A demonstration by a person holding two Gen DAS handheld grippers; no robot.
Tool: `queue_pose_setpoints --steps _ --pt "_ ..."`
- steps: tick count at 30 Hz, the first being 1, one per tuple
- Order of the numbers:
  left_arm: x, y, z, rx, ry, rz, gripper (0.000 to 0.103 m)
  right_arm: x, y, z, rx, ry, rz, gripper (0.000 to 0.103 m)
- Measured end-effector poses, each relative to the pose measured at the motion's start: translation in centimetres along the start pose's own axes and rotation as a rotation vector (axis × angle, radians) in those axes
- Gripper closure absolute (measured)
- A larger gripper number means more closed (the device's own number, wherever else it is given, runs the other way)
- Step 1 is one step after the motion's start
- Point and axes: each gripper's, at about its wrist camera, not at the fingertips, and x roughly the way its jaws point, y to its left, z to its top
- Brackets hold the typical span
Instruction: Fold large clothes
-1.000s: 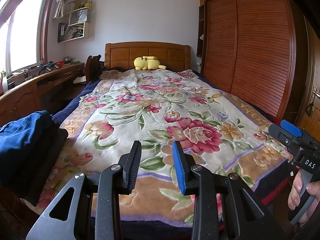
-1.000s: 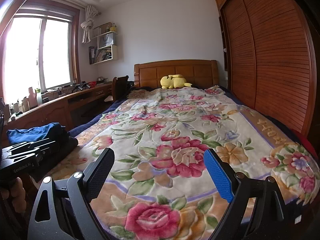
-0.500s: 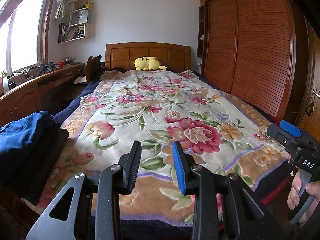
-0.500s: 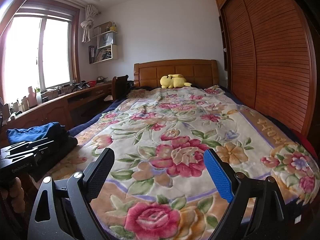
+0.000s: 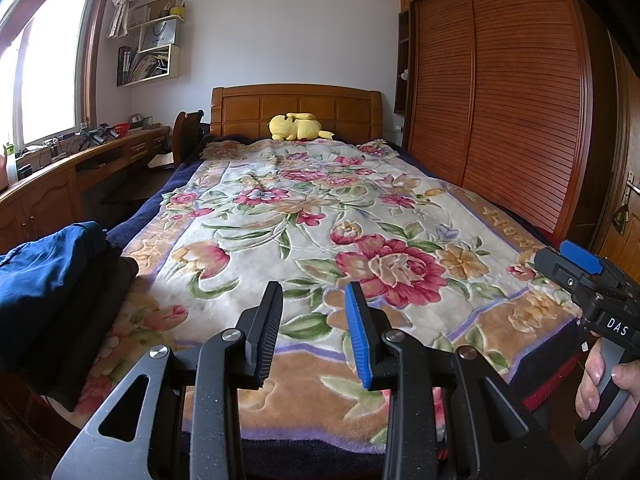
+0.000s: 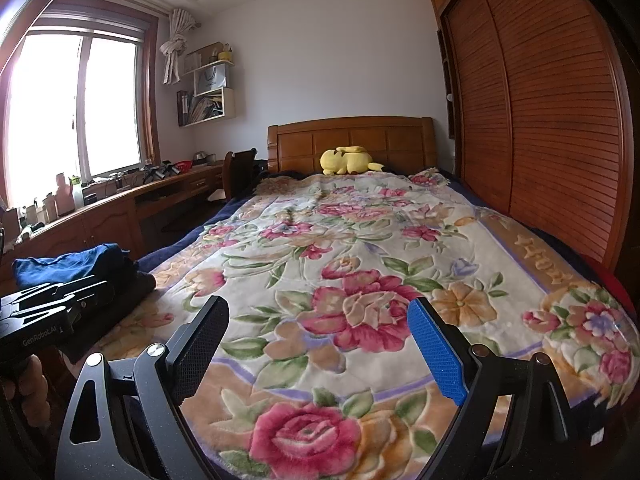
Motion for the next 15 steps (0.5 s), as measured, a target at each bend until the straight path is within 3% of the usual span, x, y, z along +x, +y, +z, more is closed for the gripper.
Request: queue_pose_setpoints --steps 15 --pt "-0.04 0.00 -0.05 0.001 0.000 0.000 0.070 -0.17 0.13 -0.02 0.000 -0.007 0.002 0.011"
